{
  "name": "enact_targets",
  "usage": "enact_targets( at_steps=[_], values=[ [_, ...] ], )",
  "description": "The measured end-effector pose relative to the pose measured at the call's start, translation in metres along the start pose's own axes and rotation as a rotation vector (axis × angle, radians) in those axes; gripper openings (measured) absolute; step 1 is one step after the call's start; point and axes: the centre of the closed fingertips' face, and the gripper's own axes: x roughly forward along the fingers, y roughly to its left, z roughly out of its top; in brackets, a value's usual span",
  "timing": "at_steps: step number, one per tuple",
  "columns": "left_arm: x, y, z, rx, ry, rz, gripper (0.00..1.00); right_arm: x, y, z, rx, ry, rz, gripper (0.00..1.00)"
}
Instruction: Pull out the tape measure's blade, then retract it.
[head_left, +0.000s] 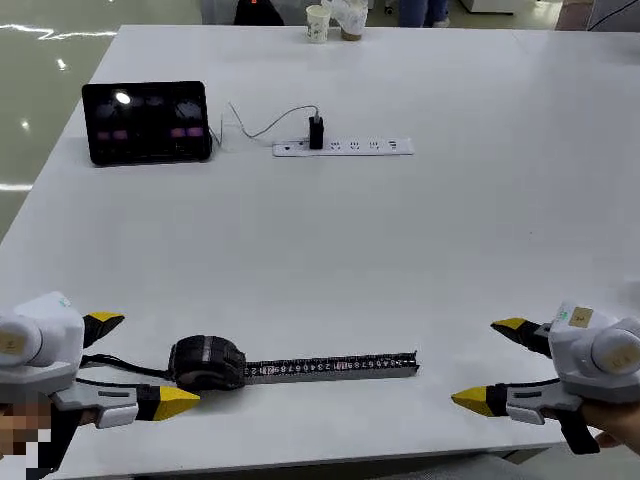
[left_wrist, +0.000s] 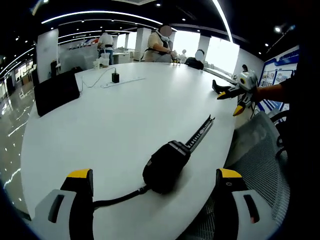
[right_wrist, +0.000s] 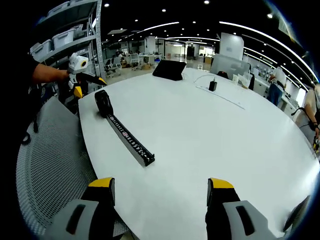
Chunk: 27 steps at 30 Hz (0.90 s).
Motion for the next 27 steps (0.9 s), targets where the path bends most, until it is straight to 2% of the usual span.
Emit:
enact_targets(
  at_steps=[4, 12, 17, 19, 23, 27],
  values=[
    [-0.002, 0.006, -0.004, 0.030, -0.014, 0.040, 0.99, -0.005, 0.000, -0.007, 0.009, 0.006, -0.019, 0.82],
    [-0.007, 0.009, -0.003, 0.030, -0.028, 0.055, 0.99, -0.010, -0.001, -0.009, 0.053, -0.008, -0.033, 0.99],
    [-0.006, 0.006, -0.002, 0.034, -0.022, 0.050, 0.99, -0.010, -0.001, -0.008, 0.047, -0.020, -0.044, 0.99],
    [-0.005, 0.002, -0.001, 0.023, -0.030, 0.023, 0.99, -0.009, 0.001, -0.007, 0.044, -0.022, -0.045, 0.99],
    [-0.004, 0.003, 0.001, 0.013, -0.035, 0.021, 0.99, -0.010, 0.002, -0.004, 0.047, -0.032, -0.054, 0.99],
    [-0.002, 0.004, -0.002, 0.041, -0.010, 0.027, 0.99, -0.012, 0.001, -0.007, 0.051, -0.026, -0.048, 0.99]
  ],
)
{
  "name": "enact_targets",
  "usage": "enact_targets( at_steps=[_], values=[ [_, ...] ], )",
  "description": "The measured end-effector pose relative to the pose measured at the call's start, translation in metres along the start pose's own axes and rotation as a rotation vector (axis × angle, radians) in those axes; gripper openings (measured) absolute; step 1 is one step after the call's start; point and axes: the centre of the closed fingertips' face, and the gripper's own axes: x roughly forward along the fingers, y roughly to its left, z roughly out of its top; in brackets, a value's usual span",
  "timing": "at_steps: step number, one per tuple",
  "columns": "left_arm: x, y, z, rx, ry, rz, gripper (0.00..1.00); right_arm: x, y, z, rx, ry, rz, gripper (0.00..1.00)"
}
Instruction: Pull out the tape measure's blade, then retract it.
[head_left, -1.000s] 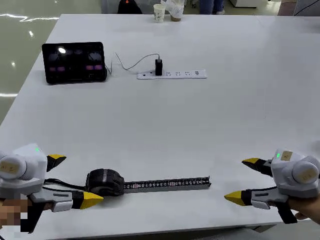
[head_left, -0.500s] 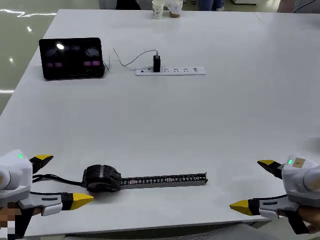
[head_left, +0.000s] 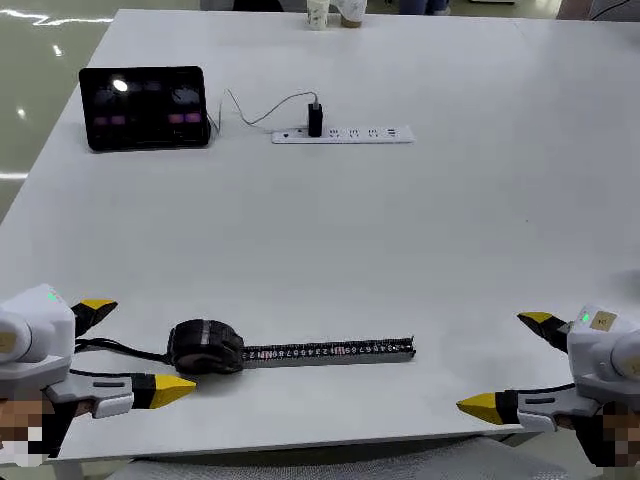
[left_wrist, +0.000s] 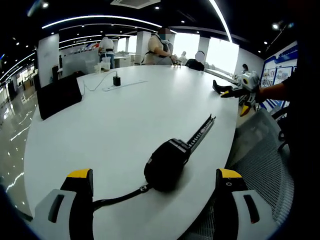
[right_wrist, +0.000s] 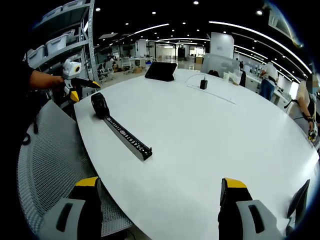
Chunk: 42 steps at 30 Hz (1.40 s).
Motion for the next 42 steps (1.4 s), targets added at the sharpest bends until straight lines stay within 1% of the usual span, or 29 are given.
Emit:
enact_targets(
  at_steps=[2, 5, 8, 10, 13, 18, 21, 24, 26, 27, 28, 29, 32, 34, 36, 38, 40, 42],
  values=[
    [0.000, 0.000, 0.000, -0.004, 0.001, 0.004, 0.99, -0.002, -0.002, -0.001, 0.003, 0.001, 0.002, 0.99],
    [-0.002, -0.002, 0.002, -0.008, -0.011, 0.002, 0.99, -0.006, -0.003, -0.001, 0.003, 0.005, 0.004, 0.99],
    [-0.002, -0.005, -0.001, -0.001, -0.004, -0.002, 0.99, -0.008, -0.003, -0.002, 0.004, 0.005, 0.004, 0.99],
    [-0.004, -0.004, -0.003, -0.006, 0.001, 0.009, 0.99, -0.009, -0.005, -0.004, 0.004, 0.009, 0.004, 0.99],
    [-0.006, -0.005, -0.003, -0.017, -0.009, 0.011, 0.99, -0.011, -0.005, -0.004, 0.007, 0.007, 0.003, 0.99],
    [-0.007, -0.003, -0.003, -0.007, -0.006, 0.015, 0.99, -0.012, -0.002, -0.003, 0.003, 0.011, 0.007, 0.99],
    [-0.009, -0.003, 0.003, -0.037, -0.038, 0.012, 0.99, -0.011, -0.001, -0.004, 0.005, 0.018, 0.013, 0.99],
    [-0.008, -0.004, 0.003, -0.027, -0.038, 0.014, 0.99, -0.010, 0.002, -0.003, 0.002, 0.023, 0.017, 0.99],
    [-0.007, -0.002, 0.001, -0.017, -0.031, 0.025, 0.99, -0.009, 0.003, -0.003, 0.000, 0.026, 0.019, 0.99],
    [-0.006, 0.000, -0.001, -0.003, -0.021, 0.042, 0.99, -0.009, 0.003, -0.004, -0.002, 0.029, 0.022, 0.99],
    [-0.006, 0.000, 0.000, 0.000, -0.025, 0.045, 0.99, -0.010, 0.003, -0.003, -0.003, 0.029, 0.023, 0.99],
    [-0.006, 0.002, 0.005, 0.016, -0.055, 0.060, 0.99, -0.010, 0.002, -0.003, -0.006, 0.030, 0.025, 0.99],
    [-0.002, 0.003, 0.003, -0.007, -0.046, 0.073, 0.99, -0.009, 0.001, -0.001, -0.028, 0.030, 0.028, 0.99],
    [0.000, 0.000, 0.003, -0.009, -0.045, 0.078, 0.99, -0.007, -0.002, 0.000, -0.037, 0.039, 0.031, 0.99],
    [0.002, -0.002, 0.002, -0.010, -0.042, 0.085, 0.99, -0.004, 0.000, -0.001, -0.038, 0.057, 0.045, 0.99],
    [0.004, -0.003, 0.002, -0.009, -0.038, 0.102, 0.99, -0.002, 0.001, 0.001, -0.052, 0.063, 0.056, 0.99],
    [0.005, -0.007, 0.006, -0.028, -0.056, 0.101, 0.99, 0.001, 0.002, 0.003, -0.070, 0.070, 0.064, 0.99],
    [0.008, -0.010, 0.006, -0.035, -0.052, 0.095, 0.99, 0.003, 0.003, 0.005, -0.086, 0.076, 0.074, 0.99]
  ],
)
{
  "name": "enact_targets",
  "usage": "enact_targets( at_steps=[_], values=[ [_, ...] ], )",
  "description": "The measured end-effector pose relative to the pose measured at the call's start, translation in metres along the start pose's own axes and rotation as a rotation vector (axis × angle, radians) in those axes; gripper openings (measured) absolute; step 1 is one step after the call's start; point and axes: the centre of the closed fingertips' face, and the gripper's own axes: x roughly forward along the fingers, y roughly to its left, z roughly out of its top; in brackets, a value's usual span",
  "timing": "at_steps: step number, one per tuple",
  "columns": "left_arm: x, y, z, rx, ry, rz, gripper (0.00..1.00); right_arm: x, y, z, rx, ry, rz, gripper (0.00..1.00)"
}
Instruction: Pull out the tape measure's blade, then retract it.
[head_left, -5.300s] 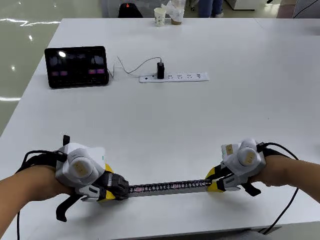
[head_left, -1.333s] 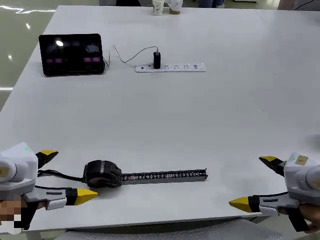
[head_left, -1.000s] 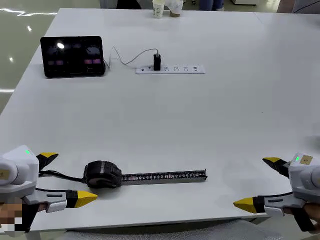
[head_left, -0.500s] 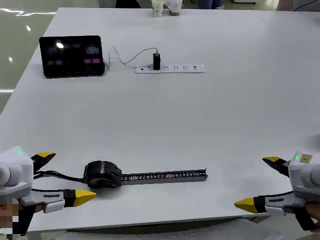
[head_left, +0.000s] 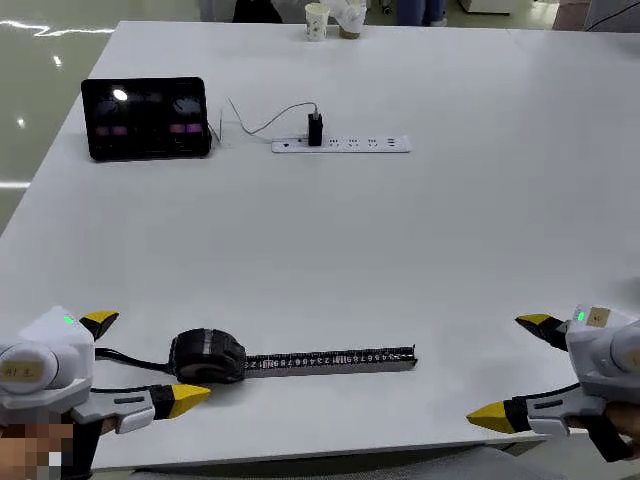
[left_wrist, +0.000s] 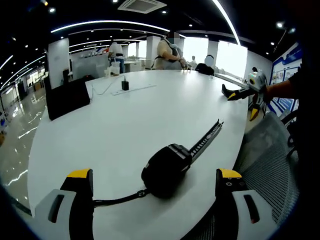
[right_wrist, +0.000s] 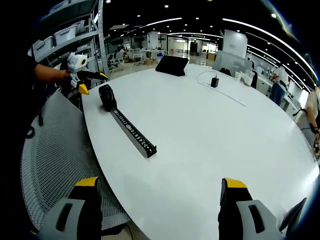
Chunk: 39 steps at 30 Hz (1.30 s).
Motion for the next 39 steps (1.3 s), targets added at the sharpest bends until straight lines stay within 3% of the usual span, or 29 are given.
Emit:
enact_targets(
  at_steps=[7, 13, 21, 25, 33, 39],
  values=[
    [0.008, -0.013, 0.001, 0.004, 0.027, -0.002, 0.99, 0.008, -0.001, 0.007, -0.077, 0.030, 0.030, 0.99],
    [0.020, -0.024, -0.005, 0.018, 0.067, -0.012, 0.99, 0.013, 0.005, 0.010, -0.158, 0.086, 0.085, 0.99],
    [0.032, -0.032, 0.006, 0.021, 0.052, -0.002, 0.99, 0.021, 0.003, 0.020, -0.229, 0.125, 0.121, 0.99],
    [0.037, -0.030, 0.013, -0.029, 0.044, 0.028, 0.99, 0.029, 0.003, 0.026, -0.269, 0.139, 0.139, 0.99],
    [0.044, -0.028, 0.019, 0.001, 0.040, 0.118, 0.98, 0.046, 0.008, 0.039, -0.334, 0.165, 0.180, 0.99],
    [0.049, -0.027, 0.021, -0.043, 0.034, 0.171, 0.98, 0.054, 0.014, 0.045, -0.384, 0.187, 0.209, 0.99]
  ],
)
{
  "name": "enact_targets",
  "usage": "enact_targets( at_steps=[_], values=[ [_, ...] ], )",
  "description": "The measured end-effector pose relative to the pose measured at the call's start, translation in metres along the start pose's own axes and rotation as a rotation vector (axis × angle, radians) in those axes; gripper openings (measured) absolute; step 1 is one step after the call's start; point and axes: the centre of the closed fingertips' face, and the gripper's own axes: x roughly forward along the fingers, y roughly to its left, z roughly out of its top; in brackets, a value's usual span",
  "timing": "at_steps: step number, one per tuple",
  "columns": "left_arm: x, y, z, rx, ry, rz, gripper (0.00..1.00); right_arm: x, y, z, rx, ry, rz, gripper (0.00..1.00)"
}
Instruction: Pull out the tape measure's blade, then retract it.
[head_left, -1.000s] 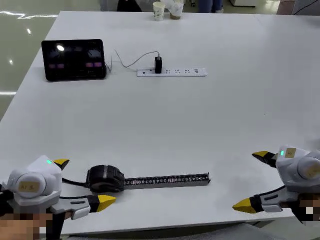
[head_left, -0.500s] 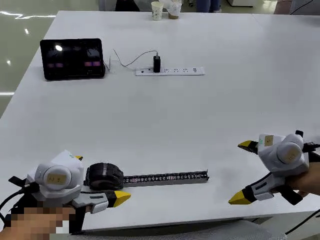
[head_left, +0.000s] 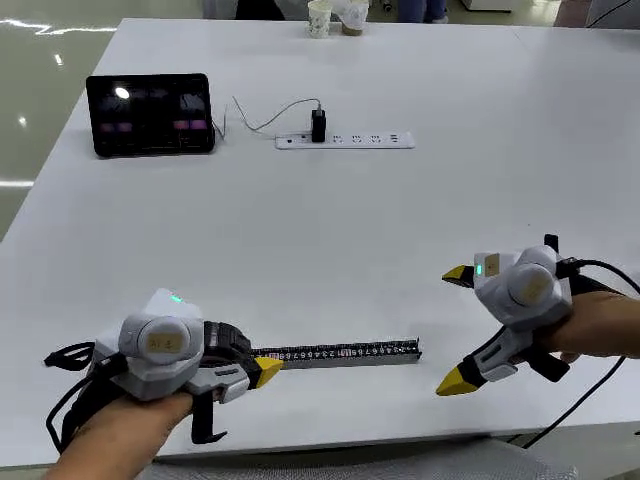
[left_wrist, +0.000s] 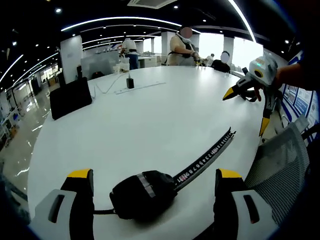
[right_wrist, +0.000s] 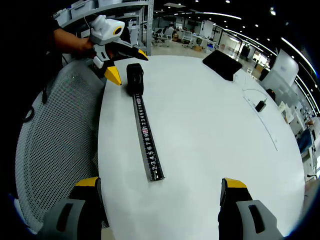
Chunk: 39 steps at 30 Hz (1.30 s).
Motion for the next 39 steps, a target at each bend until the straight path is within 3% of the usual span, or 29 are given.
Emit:
enact_targets(
  at_steps=[5, 7, 10, 12, 14, 15, 16, 18, 23, 28, 31, 33, 39],
  values=[
    [0.004, 0.002, 0.002, -0.088, -0.011, 0.040, 0.99, 0.009, -0.003, -0.003, -0.015, 0.019, 0.011, 0.94],
    [0.007, 0.002, -0.002, -0.163, -0.008, 0.035, 0.99, 0.014, -0.005, -0.007, -0.009, 0.030, 0.018, 0.93],
    [0.009, 0.008, -0.009, -0.141, -0.011, 0.069, 0.99, 0.016, -0.008, -0.009, -0.023, 0.028, 0.013, 0.83],
    [0.008, 0.012, -0.011, -0.092, -0.023, 0.101, 0.99, 0.019, -0.010, -0.009, -0.025, 0.033, 0.022, 0.79],
    [0.008, 0.011, -0.014, -0.112, -0.027, 0.106, 0.99, 0.022, -0.011, -0.009, -0.032, 0.040, 0.024, 0.78],
    [0.010, 0.011, -0.016, -0.136, -0.020, 0.103, 0.99, 0.023, -0.011, -0.009, -0.036, 0.042, 0.029, 0.75],
    [0.011, 0.011, -0.020, -0.196, -0.007, 0.103, 0.99, 0.025, -0.011, -0.010, -0.042, 0.048, 0.037, 0.73],
    [0.010, 0.014, -0.018, -0.243, -0.023, 0.125, 0.99, 0.027, -0.010, -0.011, -0.044, 0.058, 0.045, 0.71],
    [0.013, 0.009, -0.019, -0.195, -0.024, 0.110, 0.99, 0.033, -0.007, -0.012, -0.055, 0.068, 0.071, 0.63],
    [0.011, 0.013, -0.014, -0.193, -0.049, 0.123, 0.99, 0.040, -0.003, -0.015, -0.047, 0.081, 0.103, 0.53],
    [0.011, 0.019, -0.007, -0.229, -0.079, 0.136, 0.99, 0.044, 0.000, -0.019, -0.037, 0.097, 0.118, 0.44],
    [0.010, 0.019, -0.005, -0.207, -0.089, 0.139, 0.99, 0.045, 0.002, -0.020, -0.045, 0.103, 0.121, 0.41],
    [0.012, 0.020, -0.010, -0.219, -0.080, 0.145, 0.99, 0.048, 0.006, -0.021, -0.063, 0.117, 0.138, 0.30]
  ],
)
